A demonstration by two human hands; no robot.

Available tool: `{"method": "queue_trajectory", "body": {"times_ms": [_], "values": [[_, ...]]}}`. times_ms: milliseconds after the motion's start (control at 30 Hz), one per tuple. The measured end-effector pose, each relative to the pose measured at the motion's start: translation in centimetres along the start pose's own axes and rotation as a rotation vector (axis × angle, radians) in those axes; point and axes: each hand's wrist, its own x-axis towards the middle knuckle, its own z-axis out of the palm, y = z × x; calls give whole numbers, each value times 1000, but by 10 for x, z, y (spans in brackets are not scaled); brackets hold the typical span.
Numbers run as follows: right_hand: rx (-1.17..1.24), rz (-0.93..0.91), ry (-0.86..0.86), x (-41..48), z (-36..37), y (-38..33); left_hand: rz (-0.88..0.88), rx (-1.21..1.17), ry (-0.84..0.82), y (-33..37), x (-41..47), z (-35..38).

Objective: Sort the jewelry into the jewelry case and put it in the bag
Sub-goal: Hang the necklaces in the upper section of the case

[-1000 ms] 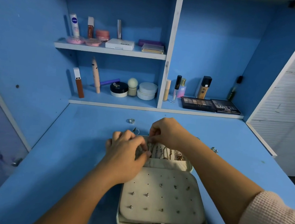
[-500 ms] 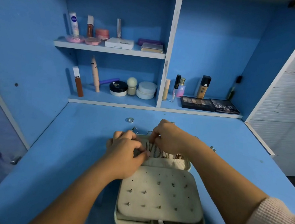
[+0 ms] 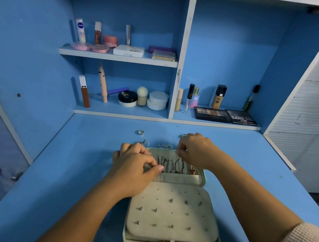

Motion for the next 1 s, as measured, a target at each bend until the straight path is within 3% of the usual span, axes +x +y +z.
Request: {"method": "queue_trajectory", "body": {"times_ms": [100, 200, 333, 467, 567, 633, 733, 800, 1000], "values": [[110, -12, 81, -5, 1, 0, -2, -96, 145, 0, -3, 3], [269, -38, 248, -15, 1, 2, -170, -359, 286, 1, -6, 3], [403, -123, 484, -26, 0, -2, -359, -637, 41, -1, -6, -6], [656, -12, 576, -36, -3, -9, -382, -798, 4, -2, -7, -10], [950, 189, 520, -51, -7, -7, -395, -929, 20, 2, -8, -9], [1095, 296, 359, -65, -7, -5, -403, -1006, 4, 6, -8, -8], [986, 359, 180, -84, 5, -7, -442, -1127, 2, 13, -9, -7], [873, 370, 170, -89, 15, -10, -467, -1155, 23, 17, -9, -5], [795, 418, 209, -87, 20, -8, -378, -731, 19, 4, -9, -2]]}}
